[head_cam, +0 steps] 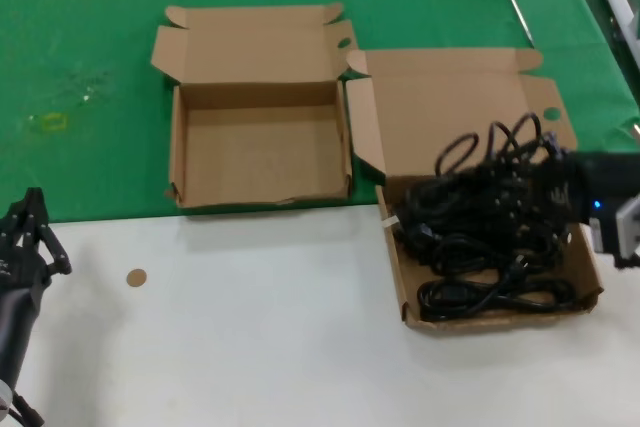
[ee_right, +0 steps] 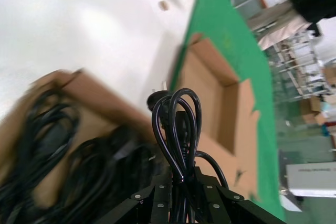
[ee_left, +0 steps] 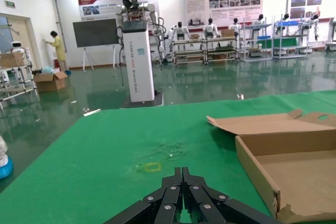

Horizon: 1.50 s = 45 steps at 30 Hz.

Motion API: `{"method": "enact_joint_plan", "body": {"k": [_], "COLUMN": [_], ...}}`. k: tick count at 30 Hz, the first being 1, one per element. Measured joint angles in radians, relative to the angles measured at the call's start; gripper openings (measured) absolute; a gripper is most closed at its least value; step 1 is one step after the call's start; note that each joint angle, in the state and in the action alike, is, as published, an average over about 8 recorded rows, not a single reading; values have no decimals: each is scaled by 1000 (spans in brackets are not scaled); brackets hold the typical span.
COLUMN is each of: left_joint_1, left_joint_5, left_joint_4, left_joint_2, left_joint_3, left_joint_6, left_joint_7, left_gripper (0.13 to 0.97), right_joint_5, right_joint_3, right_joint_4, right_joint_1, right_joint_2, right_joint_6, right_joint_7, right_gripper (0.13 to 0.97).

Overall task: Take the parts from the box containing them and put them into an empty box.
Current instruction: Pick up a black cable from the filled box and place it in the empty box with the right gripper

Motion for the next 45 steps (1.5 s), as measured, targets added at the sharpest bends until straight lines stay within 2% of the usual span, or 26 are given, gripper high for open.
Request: {"method": "enact_joint_plan", "body": {"k": [13, 23, 31, 45], "left_joint_1": [0, 0, 0, 0], "left_joint_5": [0, 0, 0, 0], "left_joint_4": [0, 0, 0, 0], "left_joint_2": [0, 0, 0, 0], "left_joint_3": [0, 0, 0, 0], "left_joint_6": [0, 0, 0, 0], "left_joint_7": [0, 0, 0, 0], "left_gripper": [152, 152, 152, 152], "right_joint_5": [-80, -154, -186, -182], "right_joint_3": [-74, -169, -218, -242], "right_joint_4": [90, 30, -89, -383], "right_joint_1": [99, 193, 249, 351], "right_joint_2": [-108, -261, -380, -554], "right_joint_6": [77, 126, 175, 244], "right_joint_7": [190, 255, 223, 59], "right_gripper": [216, 216, 215, 215]}}
